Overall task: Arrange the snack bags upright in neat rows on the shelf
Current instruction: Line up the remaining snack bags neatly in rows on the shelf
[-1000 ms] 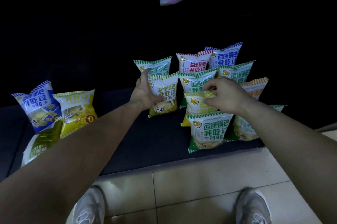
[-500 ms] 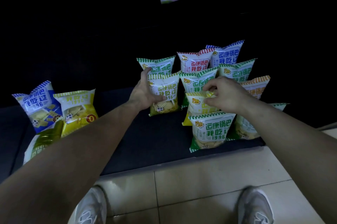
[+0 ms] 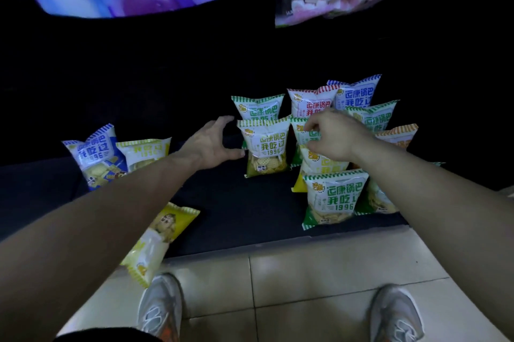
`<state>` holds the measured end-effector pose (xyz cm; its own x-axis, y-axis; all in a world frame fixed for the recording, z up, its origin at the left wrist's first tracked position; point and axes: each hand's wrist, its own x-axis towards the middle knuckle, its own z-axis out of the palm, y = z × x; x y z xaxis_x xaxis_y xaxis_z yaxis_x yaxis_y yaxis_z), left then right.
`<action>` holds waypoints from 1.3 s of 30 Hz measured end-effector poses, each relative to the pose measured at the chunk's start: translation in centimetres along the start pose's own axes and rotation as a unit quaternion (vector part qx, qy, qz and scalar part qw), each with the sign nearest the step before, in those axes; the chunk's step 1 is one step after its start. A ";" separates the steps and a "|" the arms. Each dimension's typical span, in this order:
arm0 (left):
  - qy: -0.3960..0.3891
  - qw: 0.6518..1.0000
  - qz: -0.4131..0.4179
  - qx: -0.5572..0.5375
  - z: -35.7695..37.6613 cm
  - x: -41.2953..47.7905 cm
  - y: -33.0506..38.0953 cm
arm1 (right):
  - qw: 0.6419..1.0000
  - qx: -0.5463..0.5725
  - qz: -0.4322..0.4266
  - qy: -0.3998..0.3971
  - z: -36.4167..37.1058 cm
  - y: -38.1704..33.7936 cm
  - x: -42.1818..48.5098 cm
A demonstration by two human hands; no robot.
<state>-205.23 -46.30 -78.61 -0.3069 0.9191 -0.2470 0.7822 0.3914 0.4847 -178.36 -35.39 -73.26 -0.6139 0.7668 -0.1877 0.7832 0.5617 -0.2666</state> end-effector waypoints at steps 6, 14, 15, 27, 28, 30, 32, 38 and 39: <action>-0.011 0.996 -0.007 0.091 -6.9 -9.3 -1.0 | 0.997 -0.035 -0.050 -0.037 -1.5 -8.4 -3.4; -0.076 0.975 -0.065 0.197 -9.7 -23.1 -9.3 | 0.993 -0.005 -0.085 -0.086 3.5 -18.6 -7.0; -0.089 0.974 -0.077 0.192 -9.6 -24.3 -10.7 | 0.991 -0.005 -0.088 -0.100 5.0 -19.8 -7.3; -0.115 0.978 -0.131 0.113 -8.9 -24.4 -20.6 | 0.978 0.046 -0.028 -0.202 20.5 -28.7 -2.4; -0.113 0.979 -0.134 0.107 -8.8 -24.0 -21.0 | 0.976 0.053 -0.015 -0.208 21.3 -28.8 -1.8; -0.114 0.979 -0.140 0.098 -8.6 -23.5 -21.5 | 0.973 0.065 0.003 -0.220 22.6 -28.7 -0.7; -0.119 0.978 -0.146 0.092 -8.4 -23.4 -21.7 | 0.970 0.081 0.013 -0.229 23.2 -28.5 0.1; -0.130 0.976 -0.151 0.088 -8.4 -23.4 -20.7 | 0.972 0.013 -0.004 -0.233 22.8 -26.8 -0.3; -0.134 0.976 -0.149 0.090 -8.4 -23.3 -20.5 | 0.973 0.004 0.007 -0.229 22.5 -26.3 -0.6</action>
<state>-218.61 -75.35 -75.75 -0.4010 0.7122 -0.5762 0.7705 0.6024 0.2084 -200.80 -57.62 -87.41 -0.5840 0.5543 -0.5931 0.7925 0.5476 -0.2685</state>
